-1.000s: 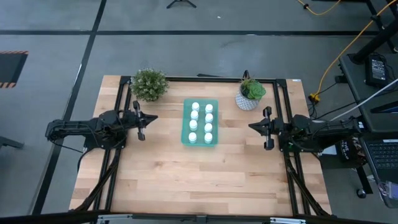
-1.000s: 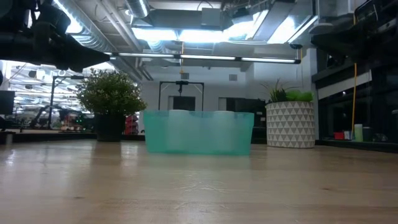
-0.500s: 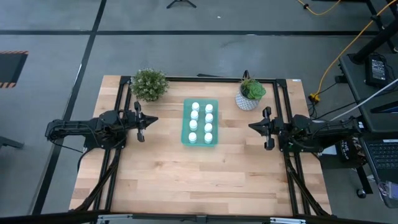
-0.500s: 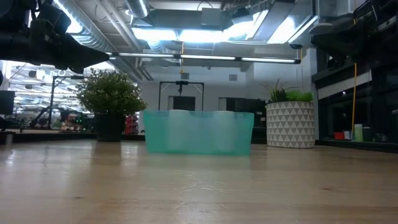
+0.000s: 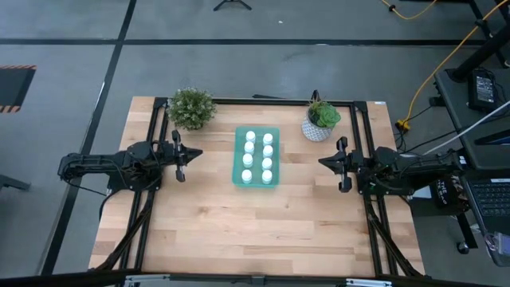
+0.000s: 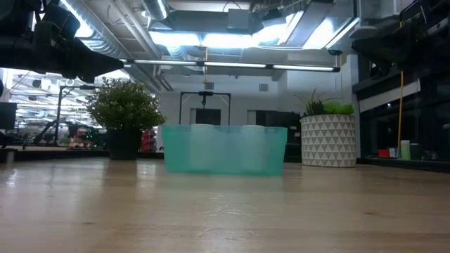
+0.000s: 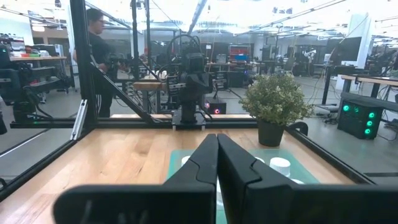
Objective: Pick and place pill bottles into a basket
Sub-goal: Return to Home Position
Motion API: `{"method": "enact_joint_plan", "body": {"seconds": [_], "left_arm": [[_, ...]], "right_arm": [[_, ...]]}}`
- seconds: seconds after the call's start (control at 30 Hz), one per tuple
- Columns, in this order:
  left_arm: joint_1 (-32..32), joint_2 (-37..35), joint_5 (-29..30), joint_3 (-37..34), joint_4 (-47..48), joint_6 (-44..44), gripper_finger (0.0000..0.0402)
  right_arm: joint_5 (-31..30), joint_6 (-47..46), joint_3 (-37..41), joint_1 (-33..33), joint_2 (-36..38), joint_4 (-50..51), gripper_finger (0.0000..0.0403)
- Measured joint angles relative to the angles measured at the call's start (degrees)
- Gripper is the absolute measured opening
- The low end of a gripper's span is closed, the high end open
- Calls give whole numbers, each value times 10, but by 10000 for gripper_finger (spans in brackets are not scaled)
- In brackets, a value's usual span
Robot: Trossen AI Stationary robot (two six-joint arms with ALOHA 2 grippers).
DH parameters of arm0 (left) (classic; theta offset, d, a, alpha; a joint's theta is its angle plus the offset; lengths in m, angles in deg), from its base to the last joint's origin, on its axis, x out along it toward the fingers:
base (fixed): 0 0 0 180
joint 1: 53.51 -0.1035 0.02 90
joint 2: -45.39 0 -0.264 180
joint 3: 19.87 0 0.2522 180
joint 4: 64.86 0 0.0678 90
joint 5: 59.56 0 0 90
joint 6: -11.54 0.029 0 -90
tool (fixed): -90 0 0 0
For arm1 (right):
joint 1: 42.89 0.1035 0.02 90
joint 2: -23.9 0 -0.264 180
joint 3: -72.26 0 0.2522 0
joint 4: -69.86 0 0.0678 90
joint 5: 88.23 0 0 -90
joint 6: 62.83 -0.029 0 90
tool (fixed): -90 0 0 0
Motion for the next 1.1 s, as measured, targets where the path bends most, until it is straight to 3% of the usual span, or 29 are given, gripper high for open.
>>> {"method": "enact_joint_plan", "body": {"seconds": [0.47,0.7,0.87,1.1], "left_arm": [[0,0,0,0,0,0,12],[0,0,0,0,0,0,6],[0,0,0,0,1,0,9],[0,0,0,0,2,0,11]], "right_arm": [[0,0,0,0,1,1,8],[0,0,-1,6,61,43,8],[27,-16,-1,27,98,137,8],[89,-18,-1,40,98,160,8]]}}
